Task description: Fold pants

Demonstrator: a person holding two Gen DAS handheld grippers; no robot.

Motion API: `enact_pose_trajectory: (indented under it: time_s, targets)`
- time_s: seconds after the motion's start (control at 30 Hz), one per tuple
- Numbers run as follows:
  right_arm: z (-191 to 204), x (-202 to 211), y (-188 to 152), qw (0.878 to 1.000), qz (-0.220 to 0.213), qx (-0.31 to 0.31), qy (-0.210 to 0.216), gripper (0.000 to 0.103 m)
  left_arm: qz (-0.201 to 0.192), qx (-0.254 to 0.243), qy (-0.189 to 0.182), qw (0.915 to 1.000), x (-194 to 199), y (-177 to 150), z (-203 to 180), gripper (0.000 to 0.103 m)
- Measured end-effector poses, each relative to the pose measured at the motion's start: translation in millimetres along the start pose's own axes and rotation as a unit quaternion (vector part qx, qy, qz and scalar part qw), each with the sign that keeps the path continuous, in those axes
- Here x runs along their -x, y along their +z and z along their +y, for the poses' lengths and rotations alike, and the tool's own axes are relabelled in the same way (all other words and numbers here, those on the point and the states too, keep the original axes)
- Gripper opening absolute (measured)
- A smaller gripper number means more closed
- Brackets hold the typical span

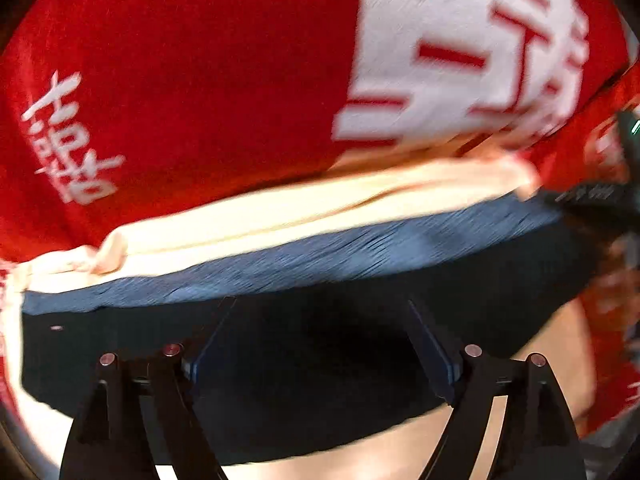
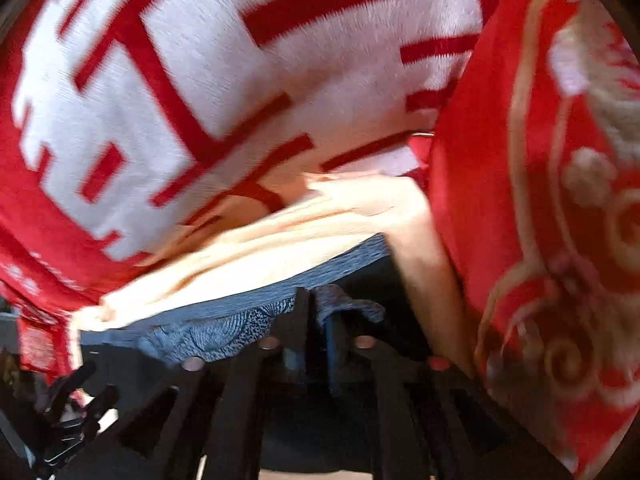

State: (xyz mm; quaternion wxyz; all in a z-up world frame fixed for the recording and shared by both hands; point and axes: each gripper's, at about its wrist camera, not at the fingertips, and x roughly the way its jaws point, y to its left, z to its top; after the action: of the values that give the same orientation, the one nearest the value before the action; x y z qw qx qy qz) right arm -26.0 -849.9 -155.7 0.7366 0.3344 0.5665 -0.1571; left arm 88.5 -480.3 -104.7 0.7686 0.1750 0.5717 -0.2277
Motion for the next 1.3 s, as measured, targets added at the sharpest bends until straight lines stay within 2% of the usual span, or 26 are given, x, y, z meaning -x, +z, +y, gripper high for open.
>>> enact_pose_trajectory:
  time_s: [0.03,0.07,0.1,0.2,0.27,0.43,0.53,0.57,0.67,0.73,0.77,0.8,0.83,0.9,0.97,1.0,1.03,1.07,1.1,1.13,1.23,1.3]
  targets:
    - [4,1,-1,1.0,-0.003,0.01,0.0,0.048,0.017,0.004,0.023,0.9996,-14,-5,5,0.084]
    - [7,4,-1,1.0,-0.01,0.017,0.002,0.068,0.032,0.011,0.035,0.9988,-25,-10,10,0.084]
    - [12,11,-3,0.999,-0.021,0.026,0.004,0.073,0.039,0.018,0.039,0.9983,-32,-14,14,0.084]
    - [24,35,-15,0.997,-0.046,0.054,-0.007,0.076,0.049,0.04,0.048,0.9969,-43,-24,24,0.084]
    - [23,47,-29,0.998,-0.047,0.048,-0.003,0.076,0.054,0.041,0.06,0.9959,-51,-28,25,0.084]
    - [5,45,-72,1.0,0.008,0.018,0.014,0.076,0.058,0.048,0.065,0.9951,-63,-35,26,0.084]
    - [-6,32,-99,0.999,0.031,-0.006,0.004,0.076,0.055,0.047,0.066,0.9952,-66,-36,27,0.084]
    - [-11,27,-106,0.999,0.036,-0.017,-0.001,0.075,0.054,0.047,0.066,0.9952,-66,-36,27,0.084]
    - [-28,11,-120,0.997,0.039,-0.073,0.006,0.062,0.052,0.047,0.066,0.9953,-70,-40,22,0.084]
    - [-36,3,-119,0.994,0.032,-0.106,0.019,0.039,0.05,0.046,0.067,0.9954,-72,-41,23,0.084]
    - [-36,0,-115,0.993,0.029,-0.112,0.011,0.018,0.049,0.044,0.071,0.9953,-72,-41,23,0.087]
    - [-33,3,-110,0.994,0.018,-0.109,0.01,0.012,0.049,0.043,0.073,0.9952,-72,-41,24,0.087]
    - [-24,14,-103,0.996,-0.009,-0.088,0.013,0.009,0.052,0.046,0.073,0.9949,-71,-39,26,0.087]
    - [-3,42,-91,0.997,-0.069,-0.019,0.003,0.009,0.041,0.055,0.071,0.9951,-61,-37,29,0.087]
    - [1,50,-84,0.997,-0.078,-0.007,0.002,0.011,0.014,0.059,0.071,0.9956,-50,-31,29,0.087]
    - [-4,44,-82,0.998,-0.061,-0.013,-0.002,0.018,0.01,0.059,0.072,0.9956,-49,-28,28,0.087]
    - [-10,31,-81,0.999,-0.016,-0.023,-0.021,0.025,0.018,0.06,0.069,0.9957,-54,-26,26,0.087]
    - [-19,20,-82,0.998,0.029,-0.039,-0.044,0.026,0.033,0.059,0.066,0.9955,-60,-25,24,0.087]
    - [-24,19,-86,0.997,0.041,-0.053,-0.049,0.026,0.051,0.056,0.064,0.9951,-70,-24,21,0.087]
    - [-27,32,-92,0.997,0.028,-0.059,-0.043,0.026,0.061,0.049,0.068,0.9946,-78,-27,17,0.087]
    - [-13,77,-92,0.998,-0.054,-0.019,-0.035,0.026,0.039,0.035,0.075,0.9958,-79,-33,15,0.087]
    - [-3,83,-75,0.997,-0.066,0.018,-0.035,0.032,0.032,0.039,0.065,0.9966,-80,-37,18,0.088]
